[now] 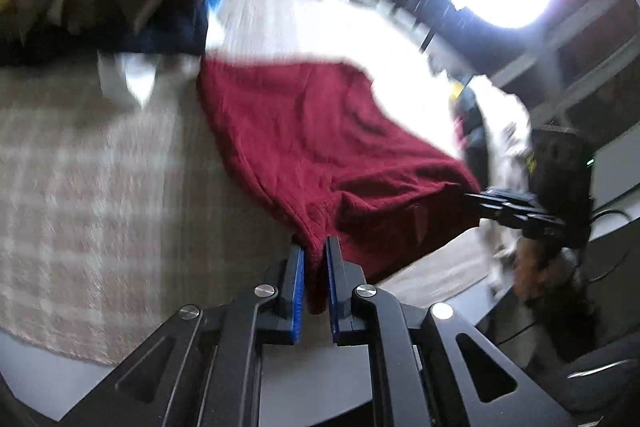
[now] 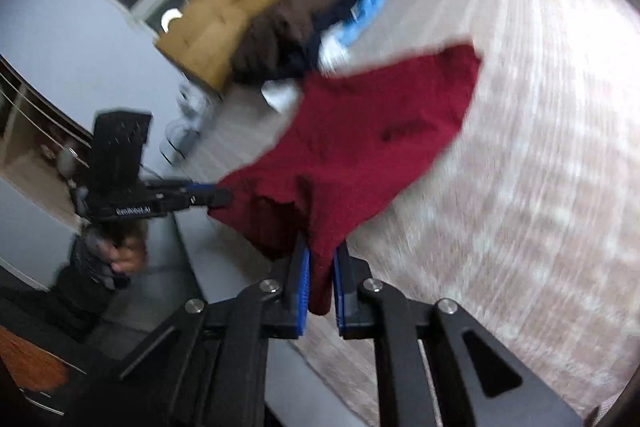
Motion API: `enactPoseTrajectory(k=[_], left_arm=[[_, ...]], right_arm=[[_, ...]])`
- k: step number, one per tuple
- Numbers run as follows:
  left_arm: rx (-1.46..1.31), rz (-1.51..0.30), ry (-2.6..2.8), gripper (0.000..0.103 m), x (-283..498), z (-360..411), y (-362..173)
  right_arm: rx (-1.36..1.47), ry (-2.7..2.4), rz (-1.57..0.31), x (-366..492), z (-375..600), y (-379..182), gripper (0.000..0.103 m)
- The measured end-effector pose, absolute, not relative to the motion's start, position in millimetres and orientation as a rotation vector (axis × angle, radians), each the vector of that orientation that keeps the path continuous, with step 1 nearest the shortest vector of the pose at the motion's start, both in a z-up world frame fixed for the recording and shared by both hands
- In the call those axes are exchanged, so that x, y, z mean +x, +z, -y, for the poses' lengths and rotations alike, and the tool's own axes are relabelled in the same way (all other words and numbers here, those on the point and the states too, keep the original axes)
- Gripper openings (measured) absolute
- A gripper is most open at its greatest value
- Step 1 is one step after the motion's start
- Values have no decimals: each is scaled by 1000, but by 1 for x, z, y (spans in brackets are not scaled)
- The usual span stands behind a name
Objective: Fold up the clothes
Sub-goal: 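Lift the folded dark red sweater with both grippers toward the clothes stack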
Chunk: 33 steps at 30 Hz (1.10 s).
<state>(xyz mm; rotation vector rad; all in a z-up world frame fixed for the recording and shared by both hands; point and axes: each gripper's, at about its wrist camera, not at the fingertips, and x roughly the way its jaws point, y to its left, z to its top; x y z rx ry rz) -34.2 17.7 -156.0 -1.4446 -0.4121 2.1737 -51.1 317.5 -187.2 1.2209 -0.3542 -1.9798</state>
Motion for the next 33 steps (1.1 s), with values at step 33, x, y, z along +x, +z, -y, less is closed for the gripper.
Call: enactPoseTrajectory(k=[33], left_arm=[[-1020,309,2578,9,-87,186,40]], right_arm=[[864,-1850,589,-123,-137,-18,10]])
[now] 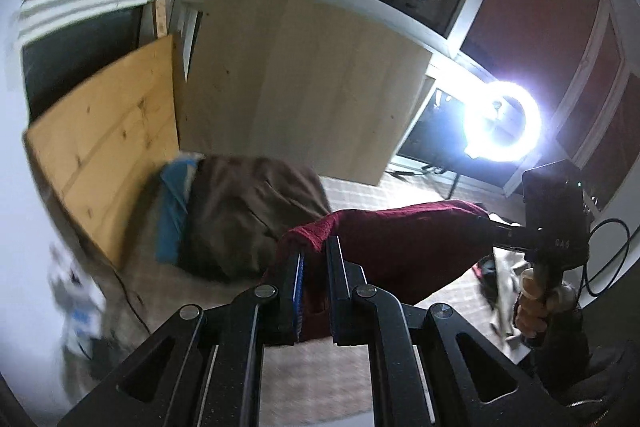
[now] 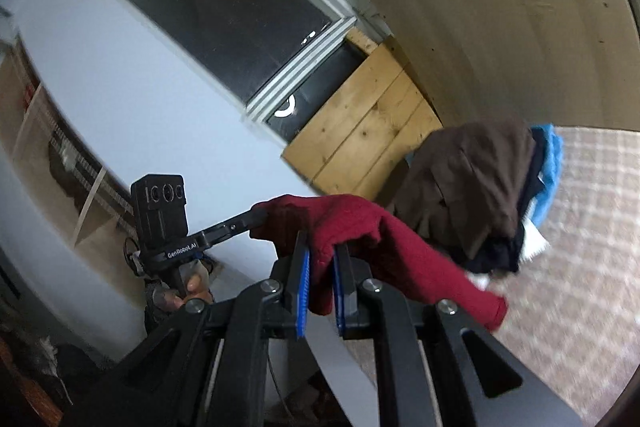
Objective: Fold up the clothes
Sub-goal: 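Lift the folded dark red sweater with both grippers toward the clothes stack, then lower the sweater onto the top of the folded clothes stack with both grippers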
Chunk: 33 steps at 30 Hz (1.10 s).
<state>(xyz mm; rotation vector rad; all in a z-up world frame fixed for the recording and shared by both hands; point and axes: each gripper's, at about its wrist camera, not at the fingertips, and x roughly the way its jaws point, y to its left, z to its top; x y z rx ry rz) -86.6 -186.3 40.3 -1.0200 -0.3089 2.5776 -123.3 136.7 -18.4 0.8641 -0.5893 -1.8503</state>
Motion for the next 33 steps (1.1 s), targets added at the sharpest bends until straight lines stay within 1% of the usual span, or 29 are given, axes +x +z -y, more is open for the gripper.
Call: enactPoseTrajectory(k=[4,9,12,19,23,25,26,28,29,31,33], left_arm=[[-1031,272,2565,9,-140,210,38],[-1111,298,2503,9,-211,225,9],[-1134,304,2462,9,-240,224,-4],[-1206,290,2397,9,-319,218,-46],[-1285,296,2358,9,-358,215,-80],[-1338,290,2327,10,-371,211,-97],[-1368,294,2320,12,-378,210,-105],[-1424,310,2312,18,-388,209,-118],[-1443,320,2315,18,-393,209,-122],[-1436,316,2328,19,-397,210,-122],[-1431,317,2336,19,-400,211,-118]], right_arm=[[859,-1875,659,-164,-108,-25,10],[926,-1917,753,-216,-89,-57,10],[969,-1946,818,-251,-90,-77,10],[1050,-1997,866,-321,-92,-105,10],[1130,-1998,878,-360,-96,-133,10],[1190,-1988,885,-378,-96,-148,10],[1218,-1979,894,-386,-97,-156,14],[1258,-1929,959,-399,-104,-166,17],[1278,-1904,991,-405,-107,-171,20],[1313,-1858,1047,-417,-114,-180,32],[1324,-1876,1036,-421,-122,-173,61]])
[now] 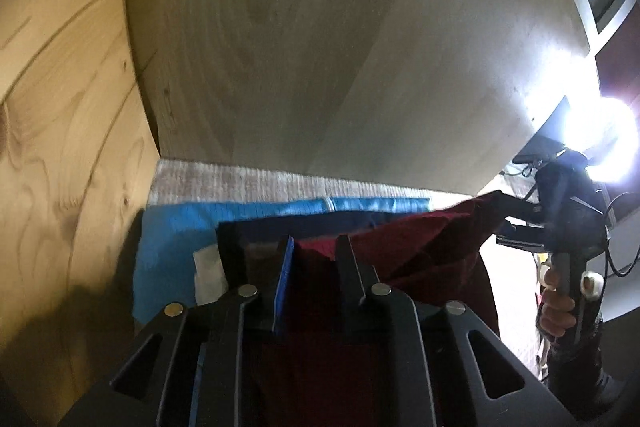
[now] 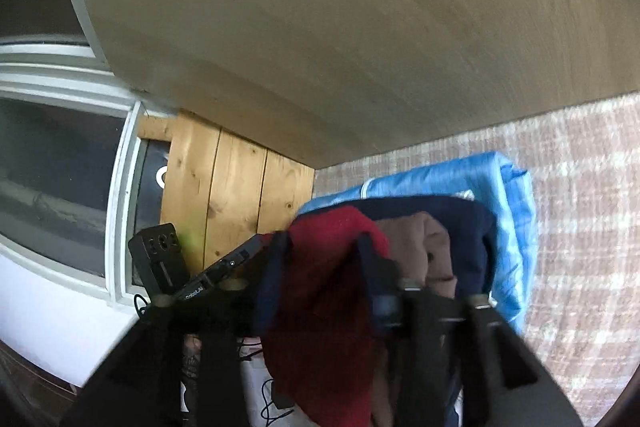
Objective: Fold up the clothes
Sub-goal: 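Lower the sweater onto the top of the folded clothes stack with both grippers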
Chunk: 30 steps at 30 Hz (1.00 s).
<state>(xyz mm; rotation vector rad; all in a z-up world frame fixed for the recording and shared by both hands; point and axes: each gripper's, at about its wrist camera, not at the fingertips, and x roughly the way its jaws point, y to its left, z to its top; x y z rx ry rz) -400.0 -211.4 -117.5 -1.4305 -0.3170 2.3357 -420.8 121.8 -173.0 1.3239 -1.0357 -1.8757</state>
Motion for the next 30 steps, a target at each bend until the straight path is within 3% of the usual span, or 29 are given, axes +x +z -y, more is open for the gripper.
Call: enactPoseTrajectory(k=[5,7,9,15,21,23,27,29,30], left_arm=[[-1381,320,2419,19,-399,228,-96],[-1345,322,2442,19,-390,234,-89],[-1277,327,2454,19,-366,237,-82],[-1257,241,2294,19,-341,200,-98],[-1388,219,2403,17,-416,209,-130],[-1440,240,2424,17,-436,217,-140],[-1408,251,2436,17,-427,229,-134],[-1363,257,2413,24,-412,234,-125],[-1365,254,2401,34,-406,237,-124]], right_arm=[[1204,-2006,943,-414,-144,-138,62],[1142,-2096,768,-402,-135,-117,60],[1111,-2143,597,-390,-117,-105,49],[1110,-2083,166,-364,-42,-105,43],[1238,-2208,138,-419,-33,-135,43],[1288,-2207,222,-435,-47,-147,43],[1278,-2252,281,-436,-73,-146,43],[1235,-2241,342,-430,-88,-138,44],[1233,-2231,335,-428,-90,-137,44]])
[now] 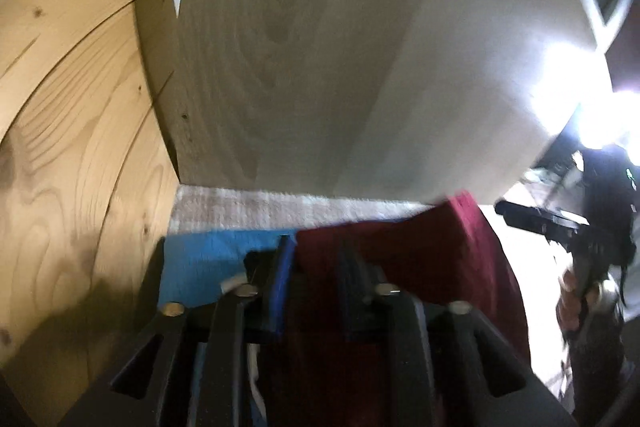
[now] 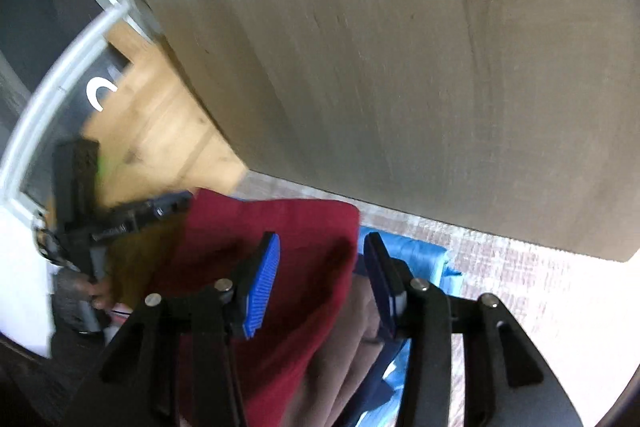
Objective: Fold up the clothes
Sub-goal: 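Lower the sweater onto the top of the folded clothes stack with both grippers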
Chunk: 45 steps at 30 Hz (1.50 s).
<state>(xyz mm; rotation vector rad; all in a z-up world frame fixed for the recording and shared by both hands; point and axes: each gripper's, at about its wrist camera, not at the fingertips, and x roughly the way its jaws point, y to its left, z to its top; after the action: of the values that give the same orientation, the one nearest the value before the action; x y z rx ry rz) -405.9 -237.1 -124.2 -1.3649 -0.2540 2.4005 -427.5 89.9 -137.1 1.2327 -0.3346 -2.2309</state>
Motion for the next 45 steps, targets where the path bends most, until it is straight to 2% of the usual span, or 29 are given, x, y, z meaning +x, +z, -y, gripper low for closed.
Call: enactPoseTrajectory(k=[3,9,11,12,13,14,15,17,21,25,28,30,31,33,36,38,42,45], left_arm=[[-1373,298,2367,44,-398,243,-130],[-1446,344,2310,44,-417,238,-151],[-1421,349,2318,37,-418,239,-150],[-1403,357,2326,27,-417,240,-149],[-1380,373,2320,11,-416,244,-147],[-1358,389,2314,6,-414,247,-146],[-1335,405,2307,6,-413,250,-145],[-1308,390,2339,5,-409,253,-139],[-1241,351,2412,4,-405,256,-120],[-1187,269,2464,4,-410,251,-105],[-1322,203,2443,4,-432,244,-136],[-1416,184,2411,4,-440,241,-161],[-1410,177,2434,5,-438,243,-156],[-1396,162,2481,6,-433,249,-145],[-1357,113,2582,5,-420,260,-119],[-1279,147,2614,5,-394,273,-94],[-1209,192,2573,5,-333,282,-77],[-1207,230,2465,5,-287,273,-87]], right_arm=[[1225,-2199,312,-419,-96,-135,45],[1286,-2161,305,-425,-86,-154,45],[1283,-2169,299,-427,-83,-158,45],[1266,-2170,297,-427,-83,-157,45],[1238,-2176,297,-425,-83,-155,44],[1224,-2177,300,-423,-85,-153,39],[1211,-2180,304,-421,-87,-151,33],[1197,-2180,330,-419,-93,-147,30],[1183,-2179,385,-420,-99,-146,16],[1189,-2204,387,-423,-99,-149,12],[1254,-2241,337,-431,-96,-160,11],[1299,-2250,272,-432,-90,-169,12],[1298,-2265,253,-431,-90,-166,13],[1291,-2297,224,-426,-90,-160,25],[1231,-2335,283,-407,-108,-135,25],[1195,-2307,257,-374,-114,-119,26],[1191,-2228,249,-304,-117,-111,45],[1242,-2155,289,-262,-117,-124,45]])
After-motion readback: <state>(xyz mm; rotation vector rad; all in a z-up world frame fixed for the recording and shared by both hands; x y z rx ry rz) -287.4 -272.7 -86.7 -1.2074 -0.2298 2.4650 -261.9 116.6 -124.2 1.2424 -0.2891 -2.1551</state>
